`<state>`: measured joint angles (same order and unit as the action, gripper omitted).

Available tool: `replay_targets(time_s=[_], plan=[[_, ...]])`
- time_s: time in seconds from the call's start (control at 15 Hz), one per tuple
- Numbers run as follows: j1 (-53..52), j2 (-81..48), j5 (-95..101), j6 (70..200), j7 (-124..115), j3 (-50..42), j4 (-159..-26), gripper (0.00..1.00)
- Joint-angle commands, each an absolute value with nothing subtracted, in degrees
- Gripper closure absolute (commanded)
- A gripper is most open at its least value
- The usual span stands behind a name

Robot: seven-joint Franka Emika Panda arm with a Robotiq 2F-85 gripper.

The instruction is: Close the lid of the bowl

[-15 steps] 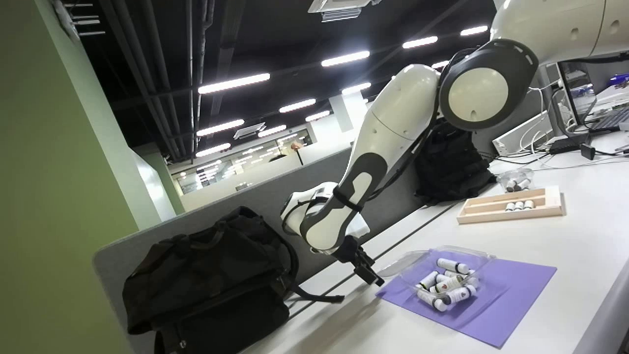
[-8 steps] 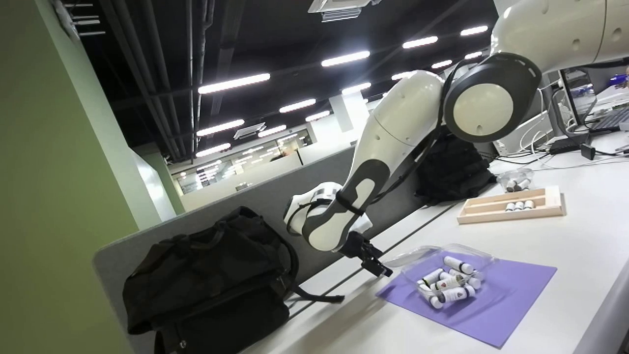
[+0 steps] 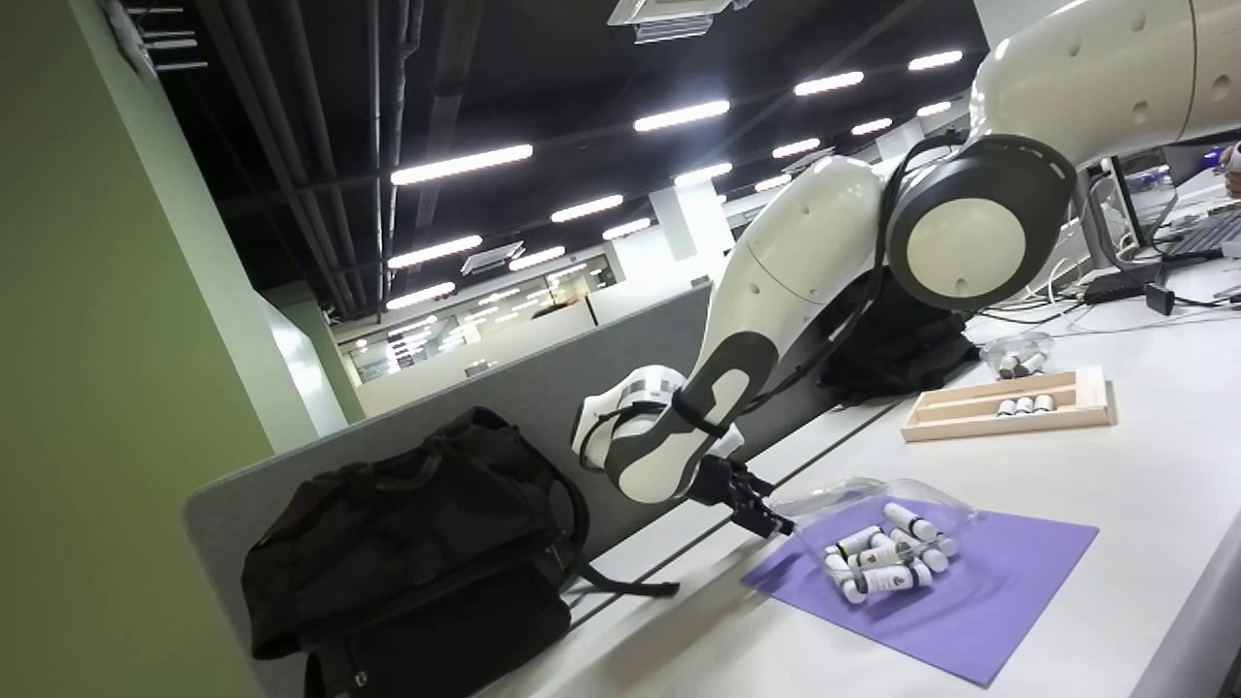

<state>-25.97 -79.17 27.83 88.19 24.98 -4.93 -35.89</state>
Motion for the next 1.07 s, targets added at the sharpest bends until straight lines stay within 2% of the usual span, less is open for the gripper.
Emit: replay_targets(time_s=[0.0,0.07,0.13,1.0], plan=[[-25.4,-83.3,27.2,86.2,22.5,-5.9,-29.2,0.00],[-25.2,-84.0,27.0,86.1,21.8,-6.0,-28.6,0.00],[-25.6,-81.0,27.8,87.9,23.6,-5.3,-33.8,0.00],[-25.3,-81.3,28.3,91.1,26.0,-5.0,-33.8,0.00]])
